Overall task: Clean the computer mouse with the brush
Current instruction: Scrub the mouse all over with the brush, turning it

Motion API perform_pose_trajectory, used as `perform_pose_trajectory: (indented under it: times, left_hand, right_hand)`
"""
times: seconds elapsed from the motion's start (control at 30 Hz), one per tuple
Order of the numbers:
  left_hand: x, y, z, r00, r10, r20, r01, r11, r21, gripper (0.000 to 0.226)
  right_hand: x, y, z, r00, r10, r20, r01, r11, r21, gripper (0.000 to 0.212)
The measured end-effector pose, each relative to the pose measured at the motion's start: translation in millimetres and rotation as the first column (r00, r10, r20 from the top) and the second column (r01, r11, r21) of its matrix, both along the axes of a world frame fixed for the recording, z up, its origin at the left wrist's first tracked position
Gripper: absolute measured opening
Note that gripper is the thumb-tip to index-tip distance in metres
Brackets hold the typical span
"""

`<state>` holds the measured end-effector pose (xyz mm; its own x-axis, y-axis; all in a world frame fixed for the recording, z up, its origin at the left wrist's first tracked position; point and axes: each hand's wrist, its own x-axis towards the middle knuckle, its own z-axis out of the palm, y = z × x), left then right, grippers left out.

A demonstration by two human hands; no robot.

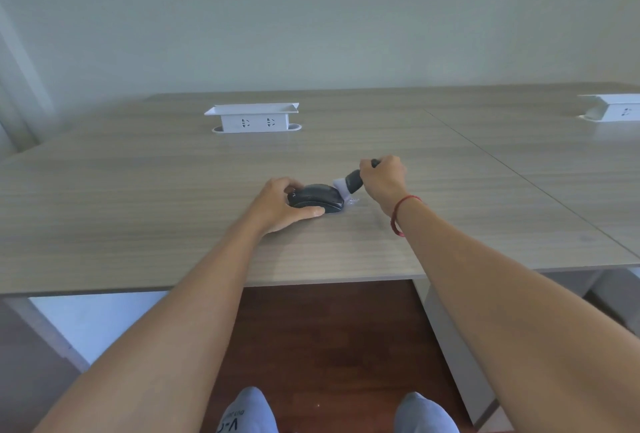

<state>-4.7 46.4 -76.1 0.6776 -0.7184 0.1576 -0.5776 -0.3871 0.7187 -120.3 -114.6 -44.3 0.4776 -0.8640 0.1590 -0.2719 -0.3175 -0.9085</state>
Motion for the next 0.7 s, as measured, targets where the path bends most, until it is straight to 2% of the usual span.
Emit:
perform_pose_trajectory:
  times: [0.07,0.13,0.2,0.3,0.4,0.57,0.63,0.7]
  left_hand:
    - [4.9,3.9,4.2,0.998,-0.049,-0.043,0.051,0.998,0.037,0.055]
    - [5.7,3.6,11.6,0.997,-0.029,-0.075,0.04,0.99,0.139,0.085]
    - [-4.0,-1.7,18.4,0.992,0.043,-0.115,-0.015,0.973,0.23,0.115]
    - [-27.3,-12.1,17.4,0.981,0.181,-0.069,-0.162,0.962,0.218,0.13]
    - [-29.6,-13.3,9.4,0.985,0.164,0.057,-0.172,0.968,0.184,0.12]
    - [-18.1,-4.6,6.2,0.999,0.034,-0.007,-0.033,0.998,0.048,0.09]
    - [-16.8,-0.8,1.4,0.999,0.034,0.013,-0.035,0.999,0.008,0.08]
    - [-17.2,2.2,-1.6,0.999,0.044,0.03,-0.044,0.999,-0.013,0.076]
  right_hand:
    - [-3.8,-1.6,-0.6,1.0,-0.021,0.011,0.021,1.0,-0.023,0.041]
    - [-3.0,0.9,0.5,0.999,-0.009,0.05,0.011,0.999,-0.04,0.044]
    - [0.2,5.6,2.2,0.997,0.011,0.078,-0.008,0.999,-0.038,0.044]
    - [2.2,10.9,3.8,0.997,0.017,0.082,-0.014,0.999,-0.037,0.046]
    - [-1.1,10.0,3.3,0.996,0.015,0.087,-0.014,1.0,-0.013,0.044]
    - [-4.1,8.9,2.4,0.983,0.084,0.163,-0.106,0.986,0.128,0.027]
    - [-3.4,7.8,-2.2,0.988,0.108,0.113,-0.123,0.982,0.145,0.028]
    - [-4.6,4.7,-5.6,0.997,0.055,0.058,-0.061,0.992,0.109,0.035]
